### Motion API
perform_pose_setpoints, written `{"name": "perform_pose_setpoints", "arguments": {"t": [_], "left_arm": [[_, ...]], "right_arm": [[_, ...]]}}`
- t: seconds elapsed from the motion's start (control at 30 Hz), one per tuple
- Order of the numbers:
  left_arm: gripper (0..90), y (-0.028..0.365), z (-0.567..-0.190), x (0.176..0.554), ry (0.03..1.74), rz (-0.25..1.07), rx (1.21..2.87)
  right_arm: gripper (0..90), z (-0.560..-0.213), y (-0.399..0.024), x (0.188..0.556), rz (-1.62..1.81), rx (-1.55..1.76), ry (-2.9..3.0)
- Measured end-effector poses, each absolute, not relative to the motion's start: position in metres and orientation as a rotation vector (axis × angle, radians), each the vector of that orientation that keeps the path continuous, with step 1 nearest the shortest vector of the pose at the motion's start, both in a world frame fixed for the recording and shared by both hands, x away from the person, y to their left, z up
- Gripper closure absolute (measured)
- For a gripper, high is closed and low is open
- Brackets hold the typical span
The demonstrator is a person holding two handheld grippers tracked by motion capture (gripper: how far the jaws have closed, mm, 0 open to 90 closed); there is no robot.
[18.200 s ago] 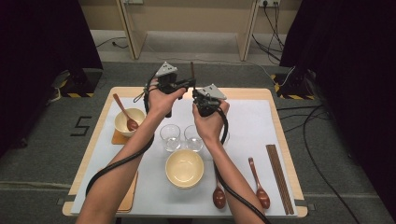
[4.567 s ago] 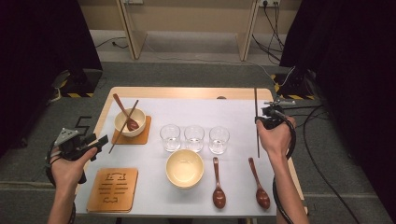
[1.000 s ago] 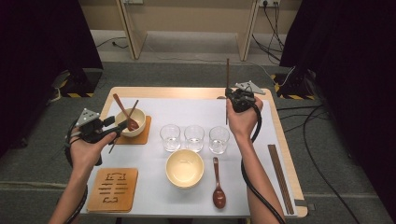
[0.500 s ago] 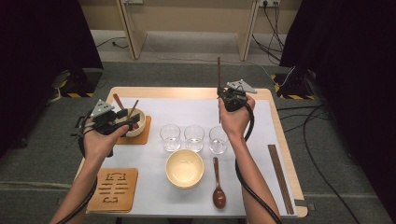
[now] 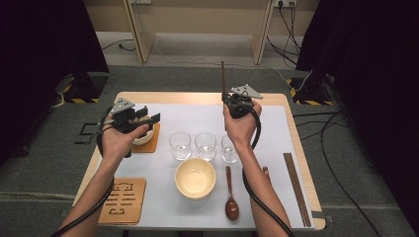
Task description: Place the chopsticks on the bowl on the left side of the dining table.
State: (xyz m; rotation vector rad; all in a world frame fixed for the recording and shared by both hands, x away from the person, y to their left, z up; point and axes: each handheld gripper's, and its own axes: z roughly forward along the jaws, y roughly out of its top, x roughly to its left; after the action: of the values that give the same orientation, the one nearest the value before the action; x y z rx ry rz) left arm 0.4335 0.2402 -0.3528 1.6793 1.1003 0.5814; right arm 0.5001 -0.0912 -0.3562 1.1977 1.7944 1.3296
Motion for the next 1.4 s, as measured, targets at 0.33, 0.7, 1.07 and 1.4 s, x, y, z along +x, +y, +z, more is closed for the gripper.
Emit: {"name": "perform_pose_setpoints", "arguments": {"t": [0.33, 0.7, 1.07, 1.4], "left_arm": [[42.2, 0.222, -0.345, 0.444, 1.065, 0.570, 1.685], [43.0, 0.206, -0.340, 0.454, 1.020, 0.567, 1.685], [43.2, 0.186, -0.333, 0.466, 0.980, 0.545, 1.689], [43.7, 0.168, -0.325, 0.479, 0.959, 0.502, 1.683]], "right_arm": [[85.4, -0.359, -0.082, 0.499, 1.341, 1.178, 1.808], [85.4, -0.361, -0.072, 0.496, 1.349, 1.158, 1.823], [85.3, -0.364, -0.063, 0.492, 1.351, 1.140, 1.835], [85.3, -0.363, -0.056, 0.489, 1.361, 1.119, 1.844]]}}
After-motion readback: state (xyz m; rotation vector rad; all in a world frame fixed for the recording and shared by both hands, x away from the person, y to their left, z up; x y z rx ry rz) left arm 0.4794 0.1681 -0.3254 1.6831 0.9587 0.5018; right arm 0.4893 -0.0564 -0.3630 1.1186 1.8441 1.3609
